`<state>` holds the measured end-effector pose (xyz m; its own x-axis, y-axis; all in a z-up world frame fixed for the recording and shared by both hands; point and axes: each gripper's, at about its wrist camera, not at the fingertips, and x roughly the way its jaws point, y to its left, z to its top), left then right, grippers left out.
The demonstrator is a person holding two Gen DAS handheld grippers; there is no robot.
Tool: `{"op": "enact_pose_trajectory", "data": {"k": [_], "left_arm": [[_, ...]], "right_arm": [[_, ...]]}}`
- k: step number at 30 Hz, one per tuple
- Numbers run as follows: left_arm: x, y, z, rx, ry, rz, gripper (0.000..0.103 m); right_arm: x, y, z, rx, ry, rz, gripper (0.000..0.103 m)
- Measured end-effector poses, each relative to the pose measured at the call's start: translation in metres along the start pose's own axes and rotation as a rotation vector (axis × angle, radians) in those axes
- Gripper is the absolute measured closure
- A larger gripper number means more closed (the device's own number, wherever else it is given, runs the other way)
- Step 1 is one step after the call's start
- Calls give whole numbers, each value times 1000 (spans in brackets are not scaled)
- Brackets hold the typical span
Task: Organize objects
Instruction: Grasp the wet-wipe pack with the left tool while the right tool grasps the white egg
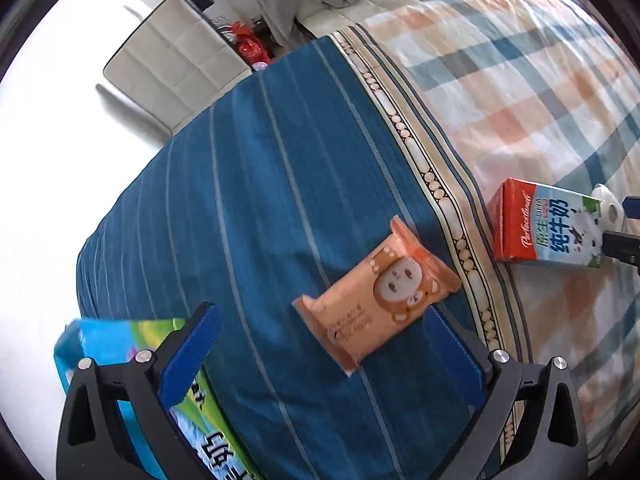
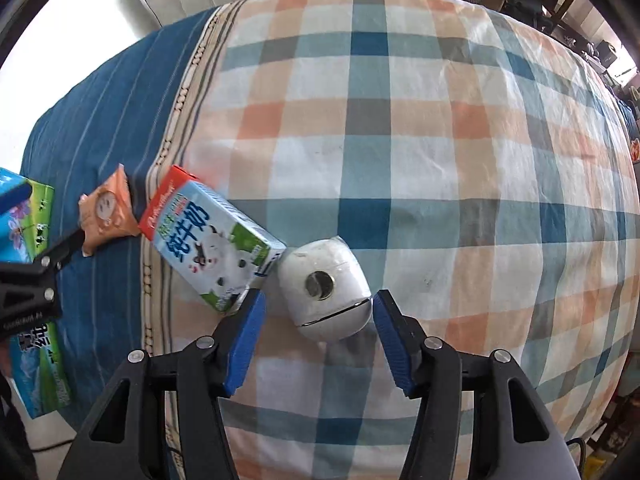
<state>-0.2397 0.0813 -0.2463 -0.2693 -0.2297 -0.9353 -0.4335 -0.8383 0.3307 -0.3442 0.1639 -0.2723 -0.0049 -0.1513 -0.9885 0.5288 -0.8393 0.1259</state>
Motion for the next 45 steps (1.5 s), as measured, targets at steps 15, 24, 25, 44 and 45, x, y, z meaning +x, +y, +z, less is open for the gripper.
{"op": "enact_pose_trajectory", "data": {"k": [15, 24, 25, 44, 45], "left_arm": [[32, 23, -39, -552, 226, -336, 53], [-7, -9, -122, -590, 227, -317, 50], [-13, -11, -123, -554, 208, -299, 36], [-17, -38, -147, -587, 226, -141, 60], [-18, -37, -147, -594, 229, -146, 60]], "right_arm": [[14, 7, -13, -82, -25, -118, 52], [10, 21, -84, -89, 74, -19, 51], [11, 21, -88, -101, 82, -9, 51], [3, 24, -130, -126, 19, -117, 54], [2, 24, -132, -125, 15, -122, 54]]}}
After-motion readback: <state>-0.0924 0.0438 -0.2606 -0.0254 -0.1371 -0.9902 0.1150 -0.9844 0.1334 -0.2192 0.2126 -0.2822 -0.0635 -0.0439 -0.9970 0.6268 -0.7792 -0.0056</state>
